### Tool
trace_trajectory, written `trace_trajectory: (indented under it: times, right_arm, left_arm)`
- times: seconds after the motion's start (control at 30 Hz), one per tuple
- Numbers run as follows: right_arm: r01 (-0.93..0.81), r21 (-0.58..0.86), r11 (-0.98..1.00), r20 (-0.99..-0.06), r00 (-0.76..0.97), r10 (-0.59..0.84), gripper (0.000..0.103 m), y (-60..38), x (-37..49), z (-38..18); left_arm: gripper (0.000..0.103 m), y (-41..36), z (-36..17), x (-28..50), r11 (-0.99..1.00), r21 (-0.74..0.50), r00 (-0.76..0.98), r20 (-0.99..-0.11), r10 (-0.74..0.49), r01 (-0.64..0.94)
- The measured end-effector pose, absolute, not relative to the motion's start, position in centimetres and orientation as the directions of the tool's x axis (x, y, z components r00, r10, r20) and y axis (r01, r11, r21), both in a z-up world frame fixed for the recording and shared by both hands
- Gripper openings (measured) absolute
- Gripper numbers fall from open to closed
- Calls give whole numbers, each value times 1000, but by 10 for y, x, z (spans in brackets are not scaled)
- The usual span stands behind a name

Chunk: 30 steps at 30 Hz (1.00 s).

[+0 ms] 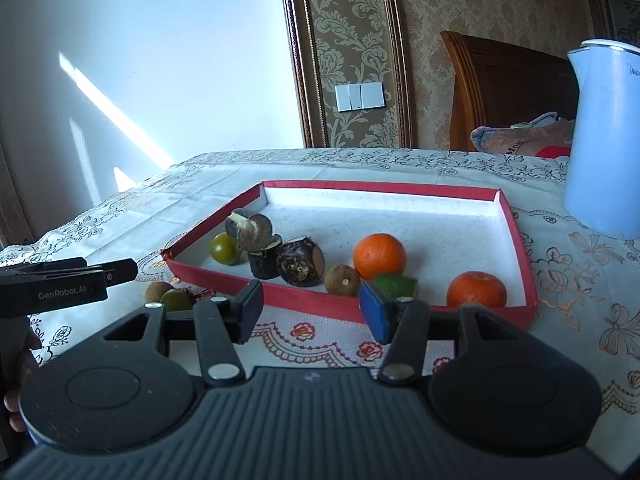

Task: Organize fruits
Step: 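Move the right gripper to a green tomato while the left gripper moves to a brown kiwi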

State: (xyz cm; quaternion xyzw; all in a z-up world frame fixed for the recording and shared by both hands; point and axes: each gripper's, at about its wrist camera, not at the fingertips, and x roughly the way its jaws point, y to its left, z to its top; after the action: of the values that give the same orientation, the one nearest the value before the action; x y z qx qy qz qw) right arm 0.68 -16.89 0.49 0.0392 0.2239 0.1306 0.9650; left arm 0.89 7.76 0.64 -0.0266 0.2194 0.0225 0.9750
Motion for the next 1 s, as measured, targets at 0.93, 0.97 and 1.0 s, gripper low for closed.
trace_trajectory:
  times: [0.93, 0.97, 1.0]
  right_arm:
    - [-426, 87, 901, -535, 742, 403, 51, -88, 26, -11]
    - [-423, 90, 902, -536, 743, 402, 51, -87, 28, -12]
    - [-421, 90, 902, -538, 742, 400, 51, -85, 30, -12]
  left_arm:
    - [80, 104, -2, 5, 996, -75, 871, -492, 7, -50]
    - [80, 105, -2, 6, 996, -79, 869, -494, 4, -50]
    - [80, 105, -3, 6, 995, -82, 867, -498, 1, -49]
